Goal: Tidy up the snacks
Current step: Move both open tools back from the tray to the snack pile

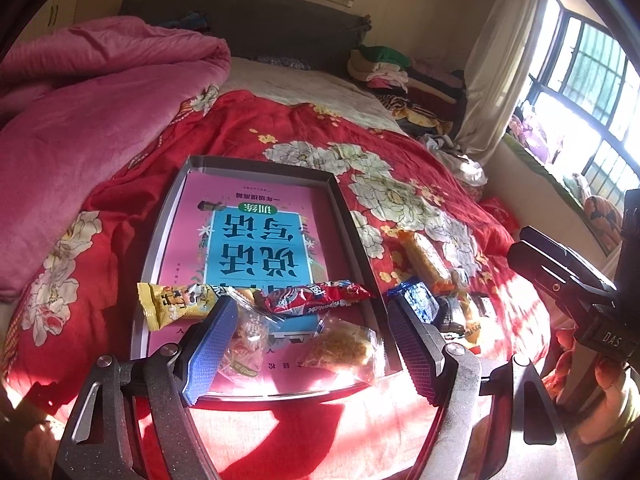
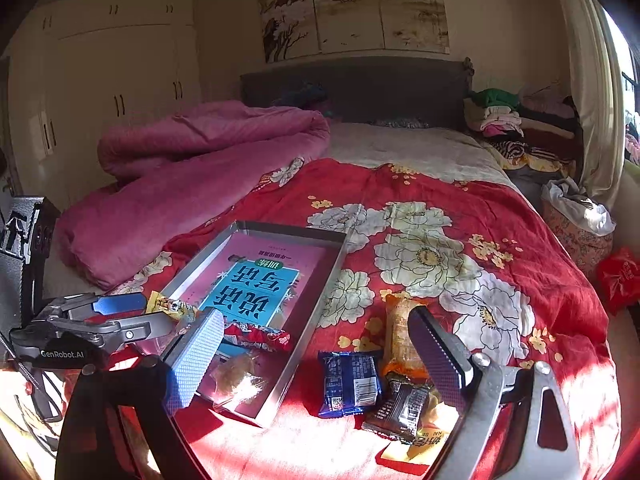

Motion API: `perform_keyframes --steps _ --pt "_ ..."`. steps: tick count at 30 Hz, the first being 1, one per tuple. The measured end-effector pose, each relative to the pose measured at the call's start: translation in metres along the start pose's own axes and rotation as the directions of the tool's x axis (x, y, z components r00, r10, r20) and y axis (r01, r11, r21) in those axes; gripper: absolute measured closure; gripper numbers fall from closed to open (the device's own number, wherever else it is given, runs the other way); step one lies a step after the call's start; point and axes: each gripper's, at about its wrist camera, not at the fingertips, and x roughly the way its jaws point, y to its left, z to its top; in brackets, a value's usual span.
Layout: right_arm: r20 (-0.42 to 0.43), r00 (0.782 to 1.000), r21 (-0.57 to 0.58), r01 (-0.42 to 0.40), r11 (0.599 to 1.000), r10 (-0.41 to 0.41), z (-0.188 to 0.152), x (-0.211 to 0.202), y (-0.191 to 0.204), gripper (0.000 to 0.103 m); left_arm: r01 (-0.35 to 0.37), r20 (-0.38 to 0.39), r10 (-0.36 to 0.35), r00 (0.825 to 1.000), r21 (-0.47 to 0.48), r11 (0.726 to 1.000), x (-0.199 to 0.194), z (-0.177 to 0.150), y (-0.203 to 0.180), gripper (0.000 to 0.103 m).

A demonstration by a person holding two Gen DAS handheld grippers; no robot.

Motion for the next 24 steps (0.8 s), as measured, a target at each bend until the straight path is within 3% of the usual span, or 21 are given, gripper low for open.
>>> perform_keyframes --steps 5,10,19,24 --pt "0.066 0.998 0.027 -0.012 1.000 0.010 0.011 -0.012 -0.008 0.009 0.012 -0.004 -0.013 1.000 -0.039 0.999 -0.005 0.001 -0.006 0.024" --pt "0.104 0.995 0.011 -0.005 1.000 0.004 0.008 -0.023 -0.018 0.002 0.020 -0.005 -0.021 1.000 -0.047 0.999 -0.006 0.009 -0.019 0.024" --pt "0.116 0.993 0.095 -0.028 0.995 0.017 0.002 -0.039 -0.053 0.002 0.026 -0.004 -0.026 1.000 -0.004 1.000 0.000 0.022 -0.055 0.024" --pt "0.107 0.994 0.133 0.017 0.991 -0.031 0.001 -0.043 -0.071 0.002 0.032 -0.014 -0.032 0.999 0.009 0.999 0.004 0.028 -0.069 0.023"
